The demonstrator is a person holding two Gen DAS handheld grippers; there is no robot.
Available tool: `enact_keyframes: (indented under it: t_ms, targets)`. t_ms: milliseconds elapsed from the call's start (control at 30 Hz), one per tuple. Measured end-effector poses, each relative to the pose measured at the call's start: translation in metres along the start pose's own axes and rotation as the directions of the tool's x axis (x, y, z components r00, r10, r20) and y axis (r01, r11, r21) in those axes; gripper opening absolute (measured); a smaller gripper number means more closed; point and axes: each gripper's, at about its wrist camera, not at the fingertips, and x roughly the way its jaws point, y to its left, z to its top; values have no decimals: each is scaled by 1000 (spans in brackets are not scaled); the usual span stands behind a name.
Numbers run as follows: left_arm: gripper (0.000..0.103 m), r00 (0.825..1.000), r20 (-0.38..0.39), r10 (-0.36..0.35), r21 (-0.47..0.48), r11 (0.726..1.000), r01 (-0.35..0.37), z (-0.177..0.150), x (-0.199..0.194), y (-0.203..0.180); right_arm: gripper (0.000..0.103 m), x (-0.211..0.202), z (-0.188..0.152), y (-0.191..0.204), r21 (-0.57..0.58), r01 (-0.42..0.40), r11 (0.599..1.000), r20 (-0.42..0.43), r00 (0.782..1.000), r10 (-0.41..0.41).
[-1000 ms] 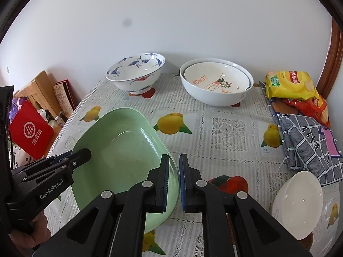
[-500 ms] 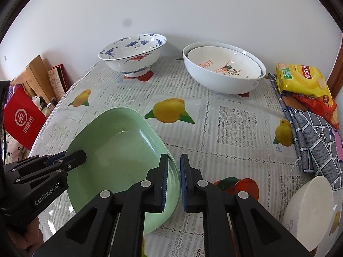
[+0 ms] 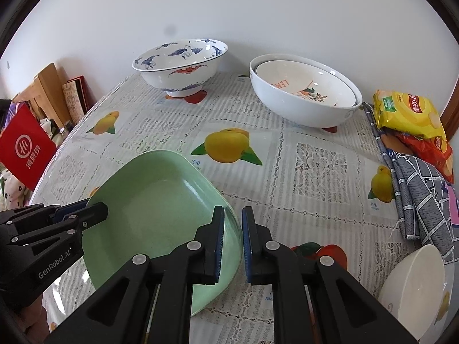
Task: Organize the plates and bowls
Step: 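Lower the green plate onto the light-blue plate and open both tools, then withdraw both tools back from the plate stack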
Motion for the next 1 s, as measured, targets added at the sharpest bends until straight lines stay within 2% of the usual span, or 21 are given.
enact_keyframes:
  t_ms: [33,100,133,167,233,333,533,667,733,867,1000]
  targets:
    - [14,1000,-4,-1,0,1000,1,0,0,0,13,-1,0,1,-5,4,1000,0,1000,-4]
    - [24,1000,-11,-13,0,1000,13,-1,-2,0,13,-4,0,1,-7,8,1000,2,1000,-8]
    - [38,1000,-8,-15,0,1000,15,-1,-4,0,13,-6,1,1,-4,7,1000,5,1000,-7]
    - [46,1000,4,-13,2,1000,13,-2,-7,1,13,-8,0,1,-3,6,1000,7,1000,-6]
    - [46,999,36,-17,11,1000,16,-3,-15,0,17,-14,0,2,-5,14,1000,14,1000,-14]
    - [46,998,49,-35,10,999,35,-3,-24,0,25,-21,-2,1,0,28,1000,23,999,-28]
    - [46,997,76,-32,11,999,31,-8,-40,-3,35,-46,-18,-16,48,48,998,44,998,-51]
    - [47,994,102,-39,23,999,37,-13,-54,-11,46,-67,-32,-35,102,90,991,56,994,-96]
    - [50,992,117,-45,37,998,41,-15,-62,-18,57,-81,-39,-50,149,117,982,61,990,-127]
    - [51,988,147,-40,74,997,29,-22,-77,-38,59,-108,-54,-78,208,128,970,79,986,-147]
    - [51,983,172,-57,101,994,40,-28,-89,-61,70,-136,-74,-104,247,183,952,91,973,-211]
